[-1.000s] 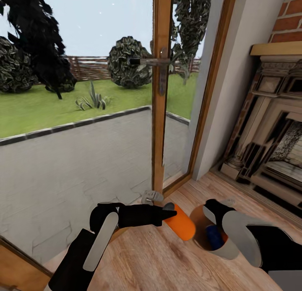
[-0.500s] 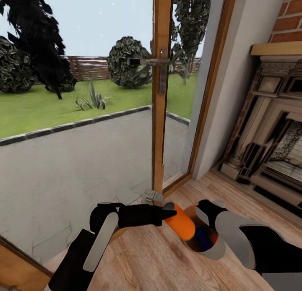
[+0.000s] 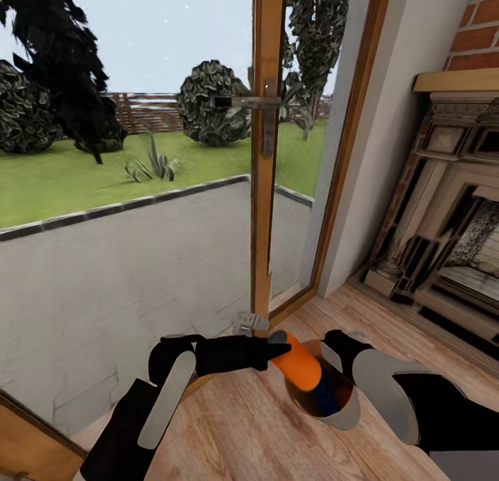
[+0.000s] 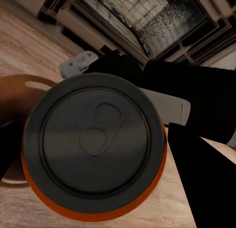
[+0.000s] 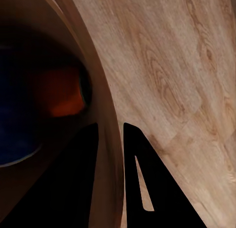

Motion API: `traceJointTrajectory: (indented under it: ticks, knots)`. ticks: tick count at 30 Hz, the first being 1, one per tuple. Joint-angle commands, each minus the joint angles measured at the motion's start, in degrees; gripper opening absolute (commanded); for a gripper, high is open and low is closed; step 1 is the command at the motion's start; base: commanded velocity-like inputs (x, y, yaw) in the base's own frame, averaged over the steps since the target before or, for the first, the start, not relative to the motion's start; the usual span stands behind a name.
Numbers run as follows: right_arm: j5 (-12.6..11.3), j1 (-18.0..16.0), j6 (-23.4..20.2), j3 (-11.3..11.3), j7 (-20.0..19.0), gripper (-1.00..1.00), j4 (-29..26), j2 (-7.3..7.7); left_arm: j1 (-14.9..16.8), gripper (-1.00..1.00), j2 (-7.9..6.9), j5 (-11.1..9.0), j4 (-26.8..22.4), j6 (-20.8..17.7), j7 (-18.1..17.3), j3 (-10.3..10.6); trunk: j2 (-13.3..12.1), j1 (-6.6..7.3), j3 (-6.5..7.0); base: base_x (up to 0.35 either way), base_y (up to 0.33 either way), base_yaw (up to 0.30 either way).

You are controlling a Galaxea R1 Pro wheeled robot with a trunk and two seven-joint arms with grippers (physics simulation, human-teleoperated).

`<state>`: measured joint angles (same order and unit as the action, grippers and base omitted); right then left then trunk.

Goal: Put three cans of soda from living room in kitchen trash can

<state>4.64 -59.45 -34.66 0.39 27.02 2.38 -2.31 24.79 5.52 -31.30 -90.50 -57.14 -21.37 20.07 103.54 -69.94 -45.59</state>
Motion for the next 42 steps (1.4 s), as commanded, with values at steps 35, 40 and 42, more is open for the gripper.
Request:
traceJointTrajectory:
  ticks: [35, 40, 42]
  knots:
    - [0.1, 0.0, -2.9, 0.5, -5.0, -1.0, -0.6, -0.66, 0.3, -1.0, 0.57, 0.9, 7.0, 6.6, 7.8, 0.8, 0.0, 0.0, 0.01, 0.0, 0.0, 0.0]
    - [0.2, 0.0, -2.9, 0.5, -5.2, -1.0, -0.6, -1.9, 0.3, -1.0, 1.11, 1.0, 9.1, 8.5, 7.8, 0.9, 0.0, 0.0, 0.01, 0.0, 0.0, 0.0]
    - [0.2, 0.0, -2.9, 0.5, -5.2, -1.0, -0.6, -2.16, 0.3, -1.0, 1.52, 1.0, 10.1, 8.9, 7.8, 0.9, 0.0, 0.0, 0.01, 0.0, 0.0, 0.0]
